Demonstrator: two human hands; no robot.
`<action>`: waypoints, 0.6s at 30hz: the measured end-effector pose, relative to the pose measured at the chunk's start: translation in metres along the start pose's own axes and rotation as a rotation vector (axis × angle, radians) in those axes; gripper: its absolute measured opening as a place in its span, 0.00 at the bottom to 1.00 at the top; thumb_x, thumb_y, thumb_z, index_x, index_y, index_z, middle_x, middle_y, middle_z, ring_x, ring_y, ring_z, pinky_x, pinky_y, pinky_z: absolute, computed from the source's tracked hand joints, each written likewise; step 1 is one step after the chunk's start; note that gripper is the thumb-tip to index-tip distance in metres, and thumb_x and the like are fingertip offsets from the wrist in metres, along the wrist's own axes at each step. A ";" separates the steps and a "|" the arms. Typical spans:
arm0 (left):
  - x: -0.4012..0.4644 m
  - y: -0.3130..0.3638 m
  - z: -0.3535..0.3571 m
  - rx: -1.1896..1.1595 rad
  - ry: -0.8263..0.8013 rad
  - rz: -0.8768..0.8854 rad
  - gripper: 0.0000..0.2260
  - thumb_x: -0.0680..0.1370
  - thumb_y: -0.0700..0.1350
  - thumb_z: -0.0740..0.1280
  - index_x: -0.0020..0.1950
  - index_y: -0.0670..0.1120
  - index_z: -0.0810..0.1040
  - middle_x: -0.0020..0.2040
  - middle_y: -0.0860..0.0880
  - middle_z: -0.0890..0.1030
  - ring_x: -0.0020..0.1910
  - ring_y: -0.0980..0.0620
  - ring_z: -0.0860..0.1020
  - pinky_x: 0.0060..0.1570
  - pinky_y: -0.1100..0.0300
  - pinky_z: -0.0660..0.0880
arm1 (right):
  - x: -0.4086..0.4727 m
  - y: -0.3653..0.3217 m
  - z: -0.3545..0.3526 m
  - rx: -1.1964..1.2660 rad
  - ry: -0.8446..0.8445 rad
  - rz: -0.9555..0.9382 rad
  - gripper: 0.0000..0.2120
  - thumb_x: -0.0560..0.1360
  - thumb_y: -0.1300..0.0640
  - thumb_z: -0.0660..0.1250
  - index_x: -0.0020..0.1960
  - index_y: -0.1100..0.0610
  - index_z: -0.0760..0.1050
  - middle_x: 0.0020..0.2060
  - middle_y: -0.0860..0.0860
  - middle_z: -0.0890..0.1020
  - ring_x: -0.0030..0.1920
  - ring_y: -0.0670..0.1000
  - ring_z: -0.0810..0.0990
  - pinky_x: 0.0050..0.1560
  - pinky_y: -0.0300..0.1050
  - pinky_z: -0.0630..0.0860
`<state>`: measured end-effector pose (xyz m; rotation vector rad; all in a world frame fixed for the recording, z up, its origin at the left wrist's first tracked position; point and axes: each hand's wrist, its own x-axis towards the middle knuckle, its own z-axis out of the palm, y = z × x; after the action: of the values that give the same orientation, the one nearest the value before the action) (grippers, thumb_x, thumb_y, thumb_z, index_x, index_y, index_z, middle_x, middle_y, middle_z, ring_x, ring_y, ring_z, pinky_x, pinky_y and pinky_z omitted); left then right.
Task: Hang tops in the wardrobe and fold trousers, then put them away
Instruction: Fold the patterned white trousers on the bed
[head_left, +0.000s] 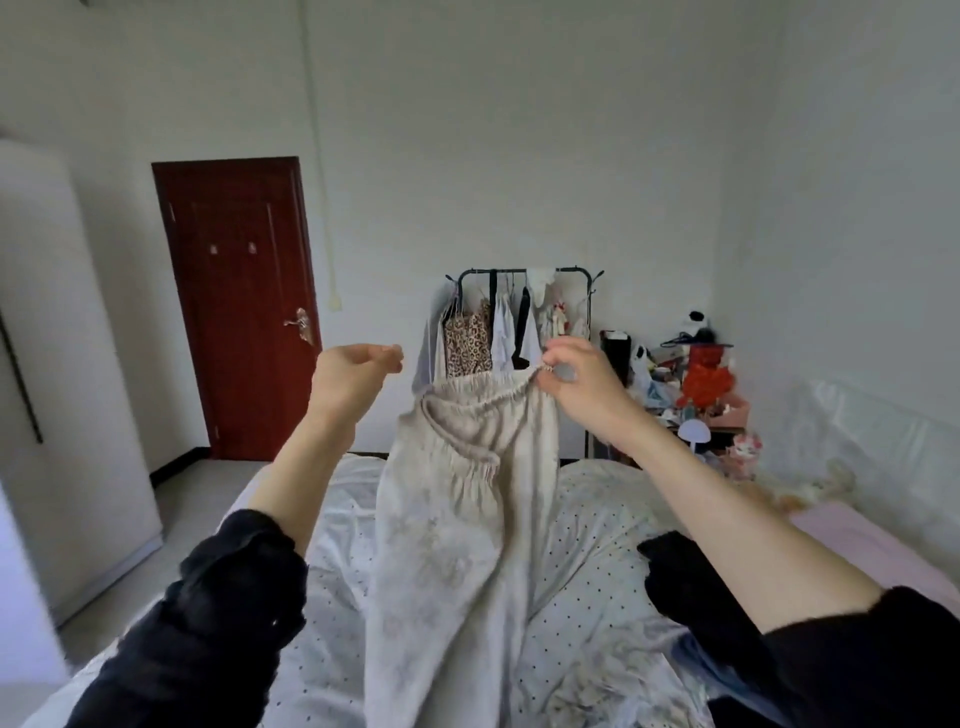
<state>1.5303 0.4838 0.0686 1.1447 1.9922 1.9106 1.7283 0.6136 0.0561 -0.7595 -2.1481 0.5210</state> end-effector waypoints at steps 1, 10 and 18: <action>-0.001 -0.002 0.001 0.022 -0.060 0.041 0.05 0.75 0.48 0.69 0.42 0.47 0.81 0.44 0.52 0.82 0.47 0.55 0.77 0.51 0.61 0.73 | 0.006 -0.004 0.004 -0.033 0.000 -0.025 0.06 0.78 0.59 0.63 0.52 0.57 0.76 0.68 0.51 0.68 0.70 0.51 0.63 0.69 0.44 0.55; -0.027 -0.032 0.027 0.361 -0.448 0.137 0.16 0.69 0.56 0.73 0.53 0.51 0.80 0.47 0.56 0.80 0.47 0.59 0.78 0.51 0.61 0.74 | 0.033 -0.023 0.019 -0.069 -0.001 -0.099 0.06 0.77 0.60 0.62 0.50 0.54 0.77 0.68 0.49 0.68 0.71 0.51 0.62 0.69 0.46 0.56; -0.037 -0.049 0.050 0.379 -0.378 0.086 0.18 0.68 0.63 0.71 0.52 0.56 0.75 0.45 0.57 0.79 0.47 0.56 0.78 0.52 0.57 0.73 | 0.043 -0.020 0.020 -0.036 0.050 -0.081 0.05 0.75 0.59 0.65 0.42 0.50 0.74 0.66 0.49 0.72 0.65 0.48 0.68 0.59 0.38 0.58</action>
<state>1.5649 0.5059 0.0011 1.5659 2.1561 1.2473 1.6841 0.6253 0.0786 -0.6947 -2.1373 0.4172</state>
